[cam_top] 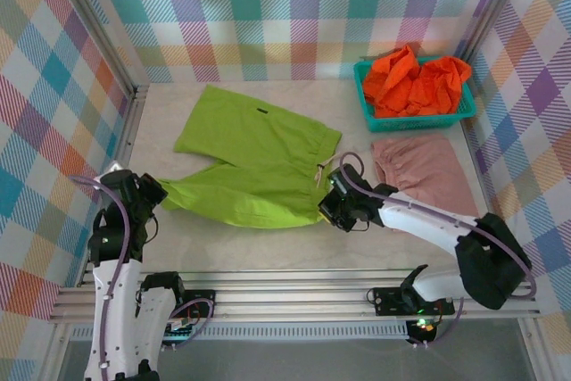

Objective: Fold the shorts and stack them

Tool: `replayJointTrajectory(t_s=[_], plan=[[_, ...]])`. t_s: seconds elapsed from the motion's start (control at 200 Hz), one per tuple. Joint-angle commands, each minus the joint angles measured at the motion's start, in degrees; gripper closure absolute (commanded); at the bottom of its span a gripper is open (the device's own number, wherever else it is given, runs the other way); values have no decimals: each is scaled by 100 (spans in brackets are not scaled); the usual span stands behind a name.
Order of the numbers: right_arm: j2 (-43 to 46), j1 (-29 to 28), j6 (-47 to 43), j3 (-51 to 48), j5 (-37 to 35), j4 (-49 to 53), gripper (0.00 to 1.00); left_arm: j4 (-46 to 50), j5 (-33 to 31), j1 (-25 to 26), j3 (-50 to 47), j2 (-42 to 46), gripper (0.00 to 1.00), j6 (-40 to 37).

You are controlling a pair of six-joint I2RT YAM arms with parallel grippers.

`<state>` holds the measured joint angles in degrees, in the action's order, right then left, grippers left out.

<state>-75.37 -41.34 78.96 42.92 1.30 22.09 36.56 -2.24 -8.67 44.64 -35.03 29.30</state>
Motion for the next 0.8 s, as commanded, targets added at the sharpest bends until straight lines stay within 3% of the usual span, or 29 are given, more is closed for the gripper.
replayJointTrajectory(t_s=[0.0,0.375,0.615,0.795], plan=[[362,-14,-520,421,-464,665,100,70,-143,-3,715,-81,100,-96],[1039,12,-1111,1030,-686,1503,100,776,-301,-3,2316,-323,100,-706],[1083,45,-1203,1132,-798,1671,100,753,-62,1,2418,-378,100,-724],[758,419,-1518,1512,-650,1594,100,503,14,-1,2365,-977,100,-616]])
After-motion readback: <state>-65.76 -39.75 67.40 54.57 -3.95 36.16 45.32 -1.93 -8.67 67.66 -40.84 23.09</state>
